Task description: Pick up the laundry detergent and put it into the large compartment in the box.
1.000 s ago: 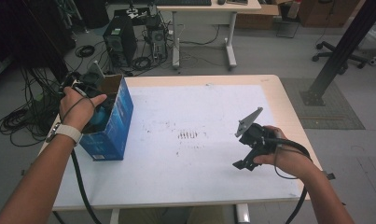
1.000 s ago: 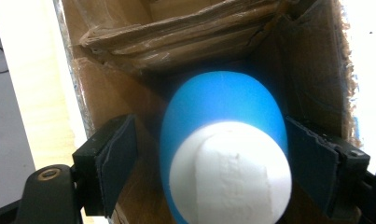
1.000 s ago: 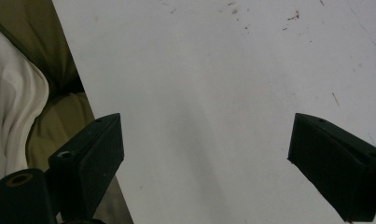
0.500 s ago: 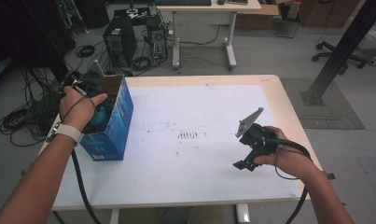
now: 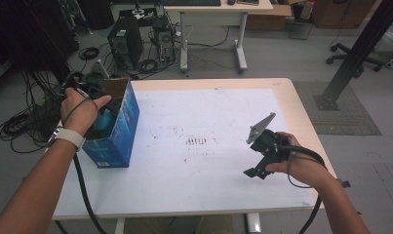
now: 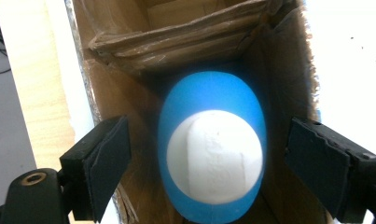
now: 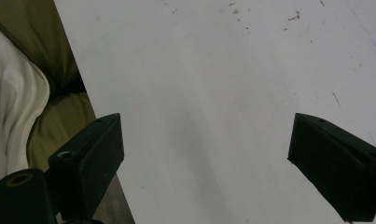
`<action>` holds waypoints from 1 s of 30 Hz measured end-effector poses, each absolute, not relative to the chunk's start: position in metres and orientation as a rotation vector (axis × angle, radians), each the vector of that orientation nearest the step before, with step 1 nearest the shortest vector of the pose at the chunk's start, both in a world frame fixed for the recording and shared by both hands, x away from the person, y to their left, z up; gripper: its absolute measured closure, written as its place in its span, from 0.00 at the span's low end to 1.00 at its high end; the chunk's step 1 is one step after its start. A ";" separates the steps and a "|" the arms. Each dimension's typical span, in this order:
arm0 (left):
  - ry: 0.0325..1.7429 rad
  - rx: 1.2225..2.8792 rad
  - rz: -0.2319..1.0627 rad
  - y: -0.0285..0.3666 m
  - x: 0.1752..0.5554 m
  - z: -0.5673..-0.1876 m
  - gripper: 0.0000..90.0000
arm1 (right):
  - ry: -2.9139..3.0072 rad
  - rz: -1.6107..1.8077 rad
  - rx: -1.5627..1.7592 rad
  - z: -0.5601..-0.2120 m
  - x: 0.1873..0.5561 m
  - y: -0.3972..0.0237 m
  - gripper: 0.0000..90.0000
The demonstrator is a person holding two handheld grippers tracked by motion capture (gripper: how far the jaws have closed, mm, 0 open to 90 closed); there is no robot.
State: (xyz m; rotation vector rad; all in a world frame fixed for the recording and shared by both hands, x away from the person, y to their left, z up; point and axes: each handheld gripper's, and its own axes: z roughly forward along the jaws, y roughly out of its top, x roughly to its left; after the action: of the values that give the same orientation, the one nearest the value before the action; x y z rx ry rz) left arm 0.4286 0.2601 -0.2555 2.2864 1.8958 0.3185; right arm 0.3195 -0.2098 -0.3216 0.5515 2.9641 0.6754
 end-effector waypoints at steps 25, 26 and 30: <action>1.846 2.295 0.344 0.259 0.423 -0.219 0.12 | 2.956 0.679 0.562 -0.319 0.317 -0.212 0.12; 1.842 2.299 0.341 0.258 0.422 -0.217 0.12 | 2.956 0.678 0.562 -0.319 0.317 -0.212 0.12; 1.829 2.316 0.351 0.257 0.419 -0.211 0.12 | 2.956 0.679 0.563 -0.318 0.317 -0.213 0.12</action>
State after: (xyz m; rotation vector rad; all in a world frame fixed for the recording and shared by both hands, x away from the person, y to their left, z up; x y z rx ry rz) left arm 0.4192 0.2569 -0.2107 2.3156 1.8295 0.3508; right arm 0.3166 -0.2128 -0.3180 0.5626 2.9564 0.6791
